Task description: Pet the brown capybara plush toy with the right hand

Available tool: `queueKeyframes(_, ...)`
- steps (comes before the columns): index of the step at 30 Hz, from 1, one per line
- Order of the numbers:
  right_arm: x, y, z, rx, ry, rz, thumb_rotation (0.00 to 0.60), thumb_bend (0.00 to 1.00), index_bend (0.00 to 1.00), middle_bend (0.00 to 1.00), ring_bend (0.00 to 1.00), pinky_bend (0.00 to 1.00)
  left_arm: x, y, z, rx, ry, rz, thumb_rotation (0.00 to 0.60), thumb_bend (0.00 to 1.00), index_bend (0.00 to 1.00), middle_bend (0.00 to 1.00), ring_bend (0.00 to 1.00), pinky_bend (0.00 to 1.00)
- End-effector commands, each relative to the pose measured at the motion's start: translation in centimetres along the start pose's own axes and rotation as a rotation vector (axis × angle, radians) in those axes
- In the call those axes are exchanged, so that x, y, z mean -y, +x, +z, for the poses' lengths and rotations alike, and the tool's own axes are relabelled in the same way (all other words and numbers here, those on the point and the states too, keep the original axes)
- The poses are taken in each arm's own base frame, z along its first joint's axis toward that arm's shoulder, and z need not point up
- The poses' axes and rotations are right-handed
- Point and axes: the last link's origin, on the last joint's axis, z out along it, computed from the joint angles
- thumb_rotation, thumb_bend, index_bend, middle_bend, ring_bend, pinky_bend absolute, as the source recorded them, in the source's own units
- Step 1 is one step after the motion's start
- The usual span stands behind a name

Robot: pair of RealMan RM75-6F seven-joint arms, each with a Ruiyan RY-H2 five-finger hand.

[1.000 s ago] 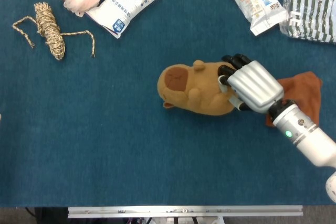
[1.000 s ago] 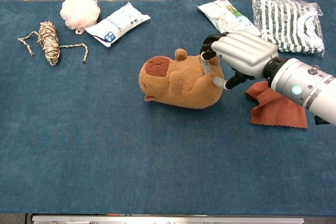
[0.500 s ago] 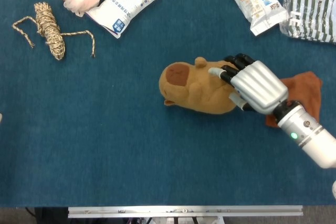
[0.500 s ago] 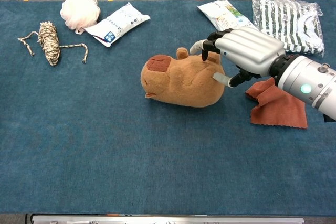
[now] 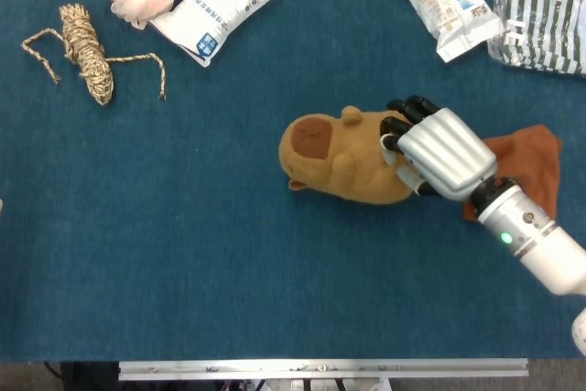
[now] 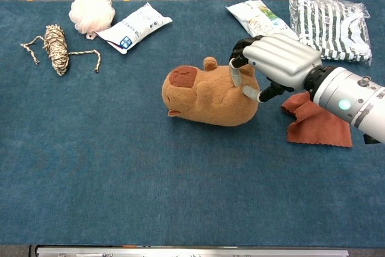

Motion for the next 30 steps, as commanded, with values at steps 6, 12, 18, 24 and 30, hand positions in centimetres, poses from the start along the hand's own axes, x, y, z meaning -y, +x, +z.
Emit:
queueKeyframes(6, 0.3, 0.6, -0.1, -0.005, 0.023, -0.021, 0.600, 0.40, 0.09, 0.33, 0.18, 0.22, -0.1, 0.0, 0.1, -0.001, -0.005, -0.001, 0.600, 0.17, 0.35, 0.23, 0.13, 0.14)
queueKeyframes(12, 0.0, 1.2, -1.0, -0.017, 0.010, -0.019, 0.600, 0.39, 0.00, 0.24, 0.13, 0.22, 0.1, 0.0, 0.0, -0.003, 0.000, -0.002, 0.600, 0.17, 0.35, 0.23, 0.13, 0.14)
queueKeyframes(18, -2.7, 2.1, -4.7, -0.104, -0.102, -0.024, 0.600, 0.39, 0.00, 0.24, 0.13, 0.22, 0.5, 0.0, 0.2, 0.001, 0.015, 0.008, 0.600, 0.17, 0.35, 0.23, 0.13, 0.14)
queueKeyframes(24, -6.3, 2.3, -9.4, -0.178, -0.279, -0.039, 0.600, 0.39, 0.00, 0.24, 0.13, 0.22, 0.5, -0.3, 0.6, 0.008, 0.007, 0.029, 0.600, 0.17, 0.35, 0.23, 0.13, 0.14)
queueKeyframes(30, -8.8, 1.9, -13.9, -0.222, -0.418, -0.024, 0.600, 0.39, 0.00, 0.24, 0.13, 0.22, 0.1, -0.8, 1.0, 0.007, -0.018, 0.055, 0.600, 0.17, 0.35, 0.23, 0.13, 0.14)
